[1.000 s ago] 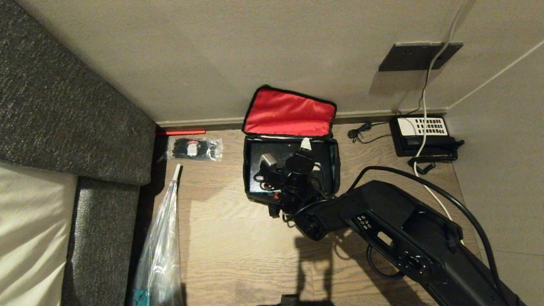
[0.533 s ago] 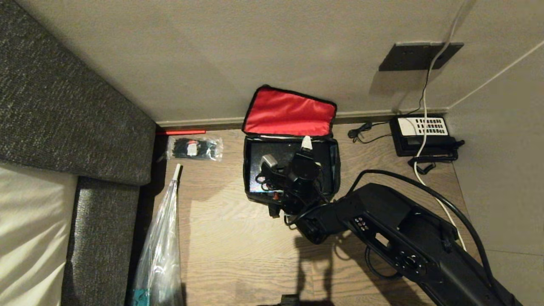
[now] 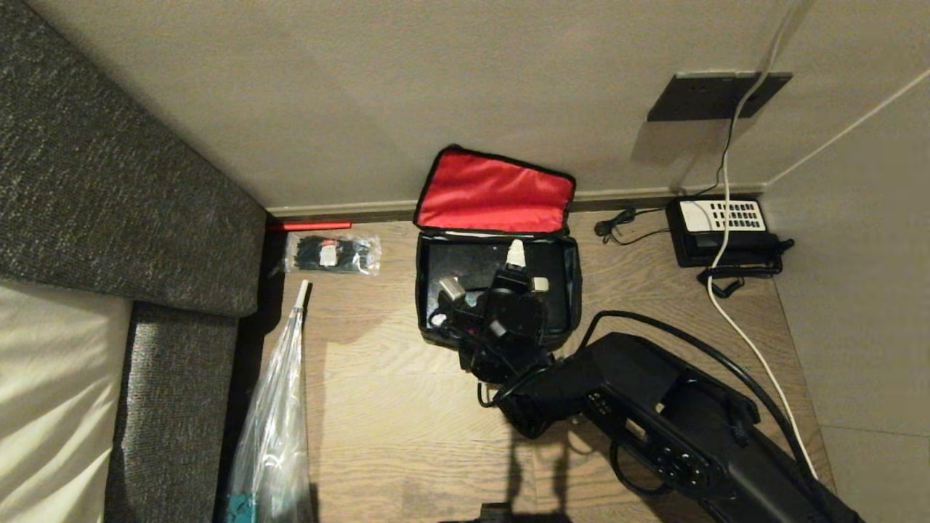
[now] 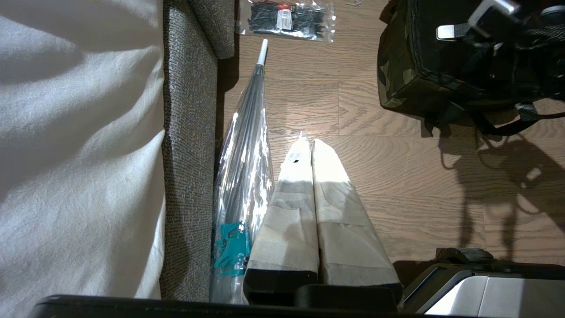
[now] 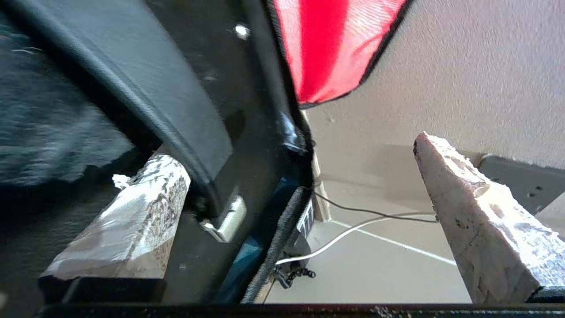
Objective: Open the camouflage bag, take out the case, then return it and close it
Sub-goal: Grip the handle
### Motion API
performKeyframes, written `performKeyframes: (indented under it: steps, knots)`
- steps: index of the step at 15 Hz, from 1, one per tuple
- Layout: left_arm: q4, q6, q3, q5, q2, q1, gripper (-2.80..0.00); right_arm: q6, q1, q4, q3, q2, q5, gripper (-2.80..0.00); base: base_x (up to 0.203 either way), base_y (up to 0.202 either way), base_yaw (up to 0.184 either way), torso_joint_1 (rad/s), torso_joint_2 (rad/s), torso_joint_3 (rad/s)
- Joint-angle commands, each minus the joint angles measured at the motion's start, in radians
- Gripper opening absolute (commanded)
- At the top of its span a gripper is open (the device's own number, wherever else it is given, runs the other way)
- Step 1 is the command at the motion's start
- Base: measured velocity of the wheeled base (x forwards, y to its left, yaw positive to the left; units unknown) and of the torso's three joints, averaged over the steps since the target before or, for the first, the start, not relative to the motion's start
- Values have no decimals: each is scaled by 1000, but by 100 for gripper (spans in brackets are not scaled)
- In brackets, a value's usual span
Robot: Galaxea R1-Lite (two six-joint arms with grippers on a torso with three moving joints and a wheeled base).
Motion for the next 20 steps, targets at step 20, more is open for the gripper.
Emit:
performKeyframes:
  steps: [20]
  knots:
    - [0,-1,0,0,-3,0,-280,-57,-66,42,-114,31,1,0,0,0,0,0,0,0]
